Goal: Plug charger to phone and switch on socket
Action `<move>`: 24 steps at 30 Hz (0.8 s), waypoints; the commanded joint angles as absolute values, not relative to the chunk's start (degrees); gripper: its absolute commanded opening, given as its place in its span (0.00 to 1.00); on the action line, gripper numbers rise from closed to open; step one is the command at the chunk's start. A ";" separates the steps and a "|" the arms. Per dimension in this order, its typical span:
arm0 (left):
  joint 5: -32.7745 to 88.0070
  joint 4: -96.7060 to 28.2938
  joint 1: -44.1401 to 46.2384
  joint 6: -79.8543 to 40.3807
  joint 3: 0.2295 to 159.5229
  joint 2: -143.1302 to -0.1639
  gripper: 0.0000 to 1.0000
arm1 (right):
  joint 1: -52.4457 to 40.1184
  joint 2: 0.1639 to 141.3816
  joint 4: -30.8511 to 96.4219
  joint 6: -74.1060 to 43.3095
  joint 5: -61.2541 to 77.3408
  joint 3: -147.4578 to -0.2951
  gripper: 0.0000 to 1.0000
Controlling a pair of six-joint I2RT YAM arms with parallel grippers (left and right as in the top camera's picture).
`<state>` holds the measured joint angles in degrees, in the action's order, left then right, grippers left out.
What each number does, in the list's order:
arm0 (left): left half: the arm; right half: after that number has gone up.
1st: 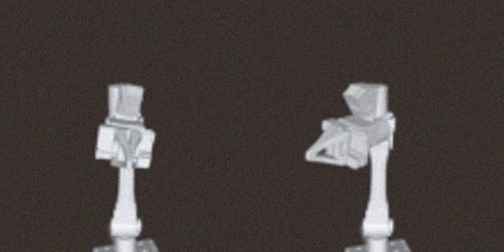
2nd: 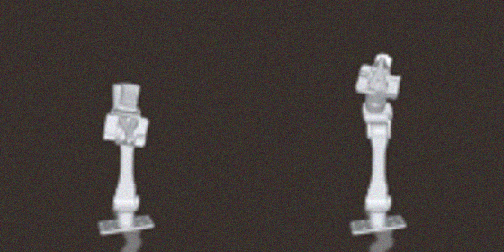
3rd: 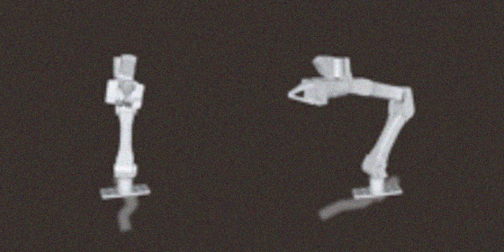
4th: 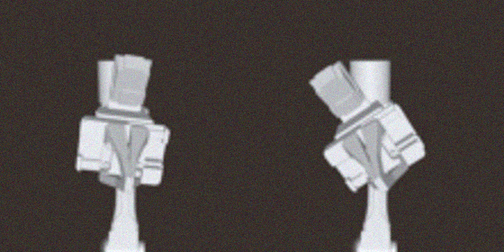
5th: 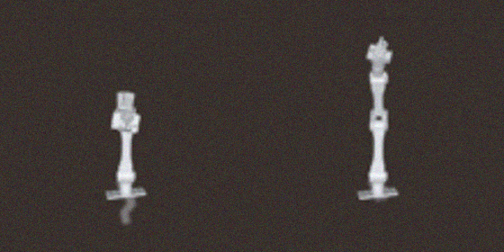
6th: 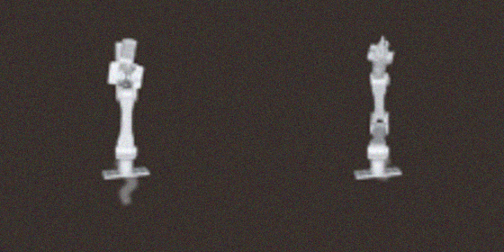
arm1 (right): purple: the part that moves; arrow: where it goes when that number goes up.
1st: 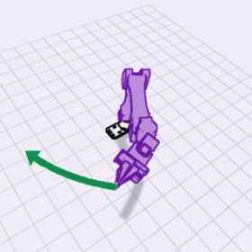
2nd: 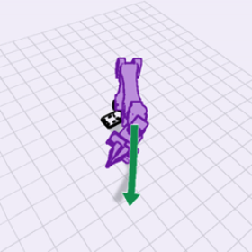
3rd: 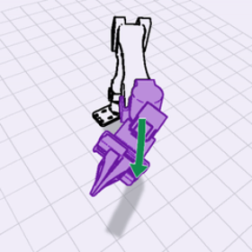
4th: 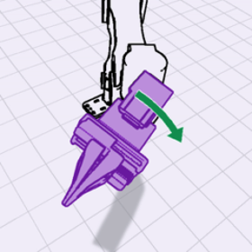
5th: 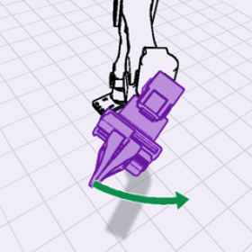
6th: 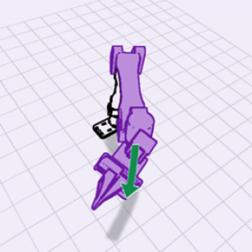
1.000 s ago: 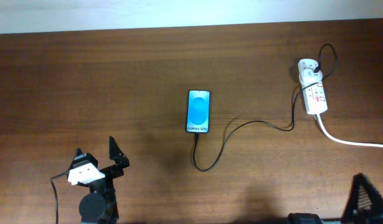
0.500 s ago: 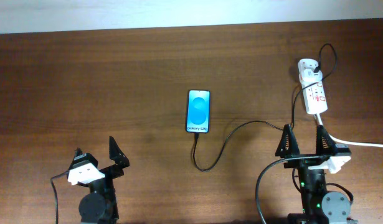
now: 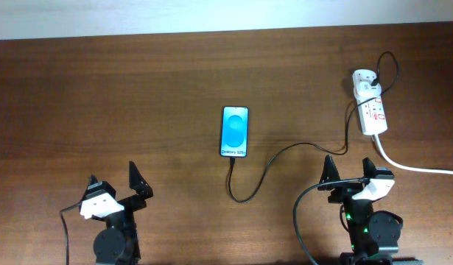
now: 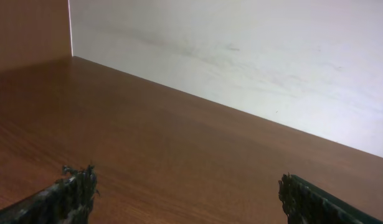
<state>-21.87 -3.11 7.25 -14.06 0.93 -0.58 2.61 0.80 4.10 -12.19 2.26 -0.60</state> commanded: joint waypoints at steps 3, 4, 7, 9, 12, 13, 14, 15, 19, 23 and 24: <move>-22.26 -3.03 6.85 -13.15 0.54 -0.30 0.99 | 2.31 0.21 4.40 -10.76 2.15 -0.32 0.99; -22.26 -3.03 6.85 -13.15 0.51 -0.30 0.99 | 2.31 0.21 4.40 -10.76 2.15 -0.32 0.99; -22.26 -3.03 6.85 -13.15 0.51 -0.30 0.99 | 2.31 0.21 4.40 -10.76 2.15 -0.32 0.98; -22.26 -3.01 6.85 -13.17 0.51 -0.30 0.99 | 2.31 0.21 4.40 -10.76 2.15 -0.32 0.99; -22.26 -3.03 6.85 -13.17 0.51 -0.30 0.99 | 2.31 0.21 4.40 -10.76 2.15 -0.32 0.98; -23.59 -3.14 6.85 -10.61 0.51 -0.27 0.99 | 2.31 0.21 4.40 -10.76 2.15 -0.32 0.99; -24.23 -3.03 6.87 -8.56 0.54 -0.30 0.99 | 2.31 0.21 4.40 -10.76 2.15 -0.32 0.99; -24.25 -3.03 7.07 -8.45 0.54 -0.27 0.99 | 2.31 0.21 4.40 -10.76 2.15 -0.32 0.98; -23.07 -3.05 6.96 -8.05 0.51 -0.27 0.99 | 2.31 0.21 4.40 -10.76 2.15 -0.32 0.98; -8.05 -4.01 4.80 6.74 0.51 -0.25 0.99 | 2.31 0.21 4.40 -10.76 2.15 -0.32 0.99; -6.52 -4.27 4.45 8.97 0.51 -0.23 0.99 | 2.31 0.21 4.40 -10.76 2.15 -0.32 0.99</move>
